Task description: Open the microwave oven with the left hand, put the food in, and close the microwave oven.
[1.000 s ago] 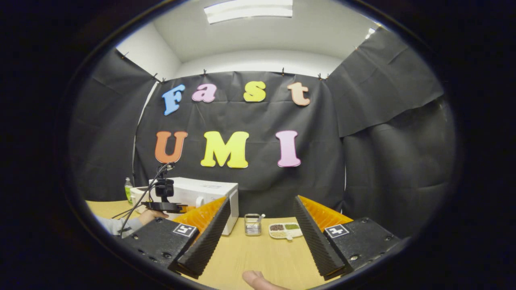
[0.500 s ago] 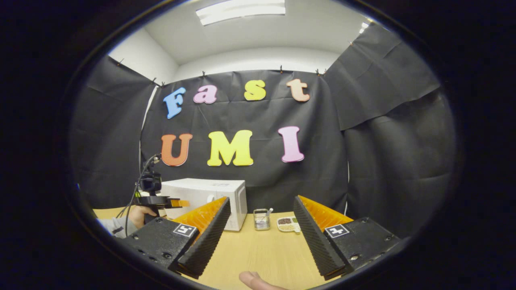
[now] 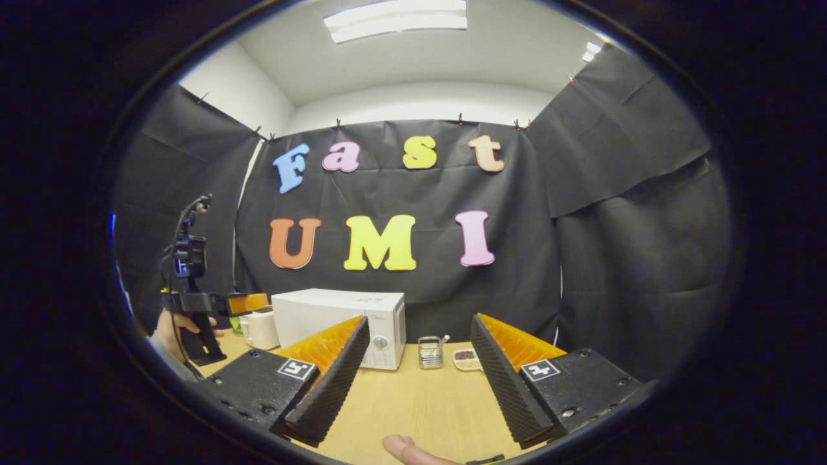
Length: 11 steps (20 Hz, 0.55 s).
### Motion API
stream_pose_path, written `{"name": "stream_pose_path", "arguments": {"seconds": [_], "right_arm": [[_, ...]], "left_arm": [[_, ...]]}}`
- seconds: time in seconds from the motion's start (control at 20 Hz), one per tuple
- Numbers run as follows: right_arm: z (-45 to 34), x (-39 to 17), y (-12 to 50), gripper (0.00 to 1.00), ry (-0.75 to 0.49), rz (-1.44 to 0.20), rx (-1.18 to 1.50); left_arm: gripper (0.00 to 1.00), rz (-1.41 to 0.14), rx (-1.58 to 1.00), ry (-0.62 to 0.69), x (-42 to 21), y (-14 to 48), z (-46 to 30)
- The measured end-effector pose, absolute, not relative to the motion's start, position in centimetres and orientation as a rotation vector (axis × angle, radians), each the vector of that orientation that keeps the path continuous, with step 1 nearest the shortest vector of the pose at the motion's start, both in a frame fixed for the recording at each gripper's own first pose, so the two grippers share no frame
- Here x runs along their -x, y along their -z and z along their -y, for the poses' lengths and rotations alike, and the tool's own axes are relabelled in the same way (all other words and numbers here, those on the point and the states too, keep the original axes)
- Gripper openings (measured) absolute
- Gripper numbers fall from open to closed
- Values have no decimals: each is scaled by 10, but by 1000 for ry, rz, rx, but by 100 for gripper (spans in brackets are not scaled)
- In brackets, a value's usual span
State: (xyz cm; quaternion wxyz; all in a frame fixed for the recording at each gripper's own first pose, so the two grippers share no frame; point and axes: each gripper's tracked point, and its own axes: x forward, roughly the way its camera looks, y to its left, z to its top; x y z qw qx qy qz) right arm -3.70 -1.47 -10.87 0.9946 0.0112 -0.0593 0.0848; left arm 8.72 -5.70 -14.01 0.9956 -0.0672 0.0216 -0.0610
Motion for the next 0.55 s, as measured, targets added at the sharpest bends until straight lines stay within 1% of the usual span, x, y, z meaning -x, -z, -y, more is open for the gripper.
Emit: {"name": "stream_pose_path", "arguments": {"seconds": [0.2, 0.5, 0.55], "right_arm": [[17, 48, 85, 100, -122, 142, -10], [22, 51, 54, 100, -70, 119, -21], [24, 49, 52, 96, -59, 112, -18]], "left_arm": [[94, -17, 98, 113, -38, 109, 45], [94, 26, 38, 104, 26, 65, 39], [94, 38, 27, 102, 34, 60, 41]]}}
